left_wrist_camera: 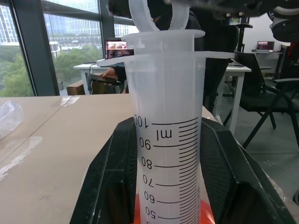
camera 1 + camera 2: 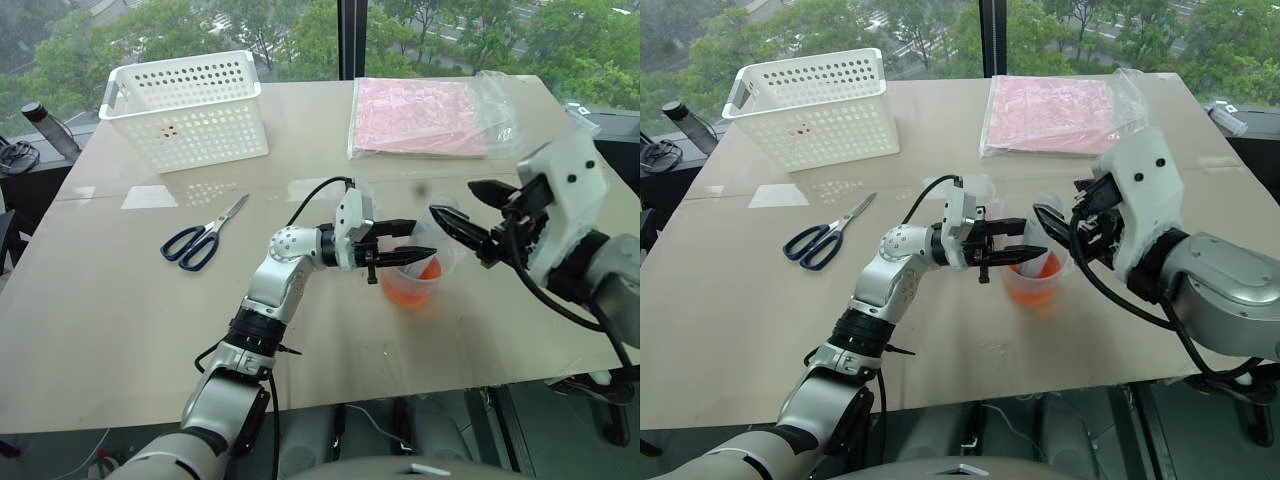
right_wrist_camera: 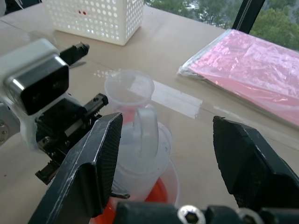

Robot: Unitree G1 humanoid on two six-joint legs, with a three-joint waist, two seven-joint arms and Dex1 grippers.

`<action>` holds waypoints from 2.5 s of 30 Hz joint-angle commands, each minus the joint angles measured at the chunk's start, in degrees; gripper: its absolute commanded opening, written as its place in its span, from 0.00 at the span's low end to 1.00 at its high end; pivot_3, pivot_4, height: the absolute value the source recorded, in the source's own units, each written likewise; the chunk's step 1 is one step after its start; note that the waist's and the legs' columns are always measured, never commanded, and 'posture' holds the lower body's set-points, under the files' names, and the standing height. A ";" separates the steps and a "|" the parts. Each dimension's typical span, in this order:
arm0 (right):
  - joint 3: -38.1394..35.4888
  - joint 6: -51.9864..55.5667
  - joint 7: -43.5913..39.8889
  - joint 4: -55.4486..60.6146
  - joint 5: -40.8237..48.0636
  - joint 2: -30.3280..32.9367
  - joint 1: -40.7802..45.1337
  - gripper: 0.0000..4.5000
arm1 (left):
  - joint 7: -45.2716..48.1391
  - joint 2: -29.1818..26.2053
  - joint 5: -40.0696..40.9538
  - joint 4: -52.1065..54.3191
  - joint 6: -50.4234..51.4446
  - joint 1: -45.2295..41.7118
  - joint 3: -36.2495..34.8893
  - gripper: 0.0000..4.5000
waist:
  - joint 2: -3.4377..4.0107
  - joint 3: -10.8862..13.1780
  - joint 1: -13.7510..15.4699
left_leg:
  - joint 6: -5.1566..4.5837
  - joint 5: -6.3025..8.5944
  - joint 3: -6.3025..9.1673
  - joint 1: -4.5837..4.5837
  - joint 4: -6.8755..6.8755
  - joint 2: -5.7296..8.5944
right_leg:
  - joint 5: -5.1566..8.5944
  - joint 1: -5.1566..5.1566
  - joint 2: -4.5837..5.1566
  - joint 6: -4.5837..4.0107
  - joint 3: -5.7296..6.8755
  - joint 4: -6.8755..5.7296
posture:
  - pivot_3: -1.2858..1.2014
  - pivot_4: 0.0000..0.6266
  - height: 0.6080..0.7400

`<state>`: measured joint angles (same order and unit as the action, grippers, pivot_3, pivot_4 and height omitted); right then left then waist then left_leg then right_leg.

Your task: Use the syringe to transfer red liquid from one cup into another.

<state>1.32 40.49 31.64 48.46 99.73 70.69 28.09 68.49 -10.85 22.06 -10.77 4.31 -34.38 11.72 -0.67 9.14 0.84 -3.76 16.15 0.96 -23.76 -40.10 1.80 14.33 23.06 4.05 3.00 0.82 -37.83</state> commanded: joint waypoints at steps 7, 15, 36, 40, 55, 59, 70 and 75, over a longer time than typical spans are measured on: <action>-1.73 1.55 2.10 -0.19 1.92 2.15 1.99 0.38 | -0.23 0.19 0.09 1.35 -0.18 0.84 0.30 0.29 | 0.01 0.00 0.00 | -0.01 0.00 0.00 0.00 0.00 0.00 | 0.00 0.00 0.00 0.00 0.00 0.00 | 0.52 0.24 1.00; 0.15 3.14 2.61 -1.01 0.21 0.94 5.23 0.02 | 0.23 0.08 0.05 1.39 -0.21 0.95 0.72 0.29 | 0.01 0.00 -0.03 | -0.03 0.02 0.00 0.00 0.00 -0.01 | 0.00 0.01 0.00 -0.01 0.00 0.01 | 0.52 0.24 1.00; -6.53 4.90 -5.16 -6.83 -1.25 2.41 11.38 0.02 | 4.03 -2.80 2.91 3.60 5.62 0.77 2.10 0.29 | 0.06 0.05 -0.07 | -0.06 0.04 -0.01 -0.08 0.04 -0.01 | 0.00 0.09 0.00 -0.01 0.00 0.04 | 0.52 0.24 1.00; -7.50 4.98 -5.84 -7.39 -1.94 3.01 11.19 0.02 | 4.29 -3.06 2.89 3.54 5.57 0.87 2.31 0.29 | 0.07 0.05 -0.06 | -0.05 0.04 0.00 -0.08 0.05 -0.02 | 0.01 0.10 0.00 -0.01 0.00 0.04 | 0.52 0.24 1.00; -8.49 5.36 -8.74 -6.10 -3.37 3.58 9.94 0.02 | 3.98 -2.81 3.12 3.30 4.75 0.89 2.15 0.29 | 0.10 0.07 -0.05 | -0.06 0.04 0.00 -0.10 0.07 -0.02 | 0.01 0.11 0.02 -0.01 -0.01 0.09 | 0.52 0.24 1.00; -9.04 6.00 -12.42 -3.97 -7.54 2.82 5.16 0.02 | 3.60 -1.96 3.78 3.54 4.03 0.73 1.45 0.29 | 0.10 0.08 0.03 | -0.06 0.04 0.01 -0.11 0.09 -0.02 | 0.01 0.11 0.03 -0.01 0.00 0.12 | 0.52 0.24 1.00; -37.86 7.54 -39.19 1.43 -14.62 -4.86 -22.04 0.91 | 1.64 -1.34 7.90 6.24 8.87 -0.53 -2.35 0.29 | 0.10 0.09 0.20 | -0.10 0.06 0.02 -0.14 0.15 -0.02 | -0.01 0.09 -0.01 0.01 0.04 0.16 | 0.52 0.24 1.00; -56.59 7.85 -61.63 3.67 -20.27 -13.38 -41.09 0.91 | 0.55 -1.98 11.64 9.17 13.65 -1.99 -4.63 0.29 | 0.13 0.11 0.45 | -0.14 0.08 0.04 -0.10 0.22 -0.01 | -0.01 0.04 -0.05 0.03 0.07 0.19 | 0.52 0.24 1.00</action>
<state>-47.81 49.36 -21.07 50.90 83.45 58.99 -8.94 69.44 -12.99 31.38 -5.00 16.74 -34.95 8.26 -0.54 9.25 1.28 -3.91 16.23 0.98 -23.85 -39.88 1.81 14.32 23.10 4.01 3.04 0.88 -37.64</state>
